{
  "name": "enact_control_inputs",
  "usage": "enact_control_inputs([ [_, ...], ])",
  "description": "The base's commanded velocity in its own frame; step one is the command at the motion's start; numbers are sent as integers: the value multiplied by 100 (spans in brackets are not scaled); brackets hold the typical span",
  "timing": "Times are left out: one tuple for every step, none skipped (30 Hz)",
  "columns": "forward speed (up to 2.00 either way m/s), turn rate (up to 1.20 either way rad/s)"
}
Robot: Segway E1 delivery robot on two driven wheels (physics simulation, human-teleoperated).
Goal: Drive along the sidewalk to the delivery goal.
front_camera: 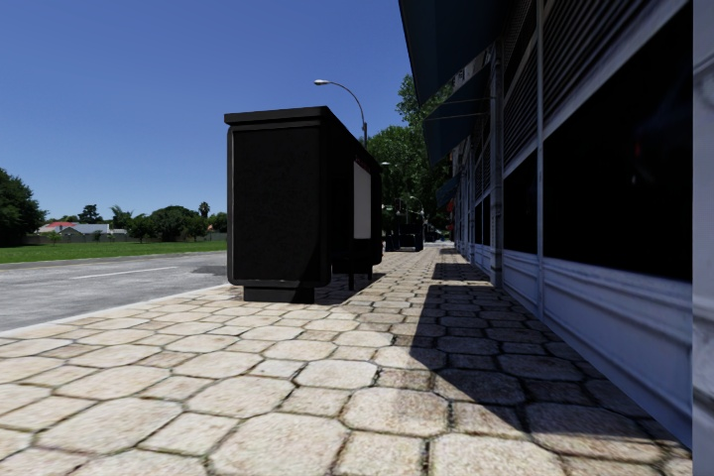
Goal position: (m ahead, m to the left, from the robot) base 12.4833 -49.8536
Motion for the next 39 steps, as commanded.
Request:
enact_control_inputs([
  [0,0],
  [0,0],
  [0,0],
  [0,0],
  [0,0],
  [0,0],
  [0,0],
  [0,0],
  [0,0],
  [0,0],
  [0,0],
  [0,0],
  [0,0],
  [0,0],
  [0,0],
  [0,0],
  [0,0],
  [0,0],
  [0,0],
  [0,0],
  [0,0],
  [0,0],
  [0,0],
  [0,0],
  [0,0],
  [0,0],
  [0,0],
  [0,0],
  [0,0],
  [0,0],
  [44,0],
  [44,0],
  [55,0],
  [58,0],
  [58,0],
  [58,0],
  [59,0],
  [59,0],
  [59,0],
])
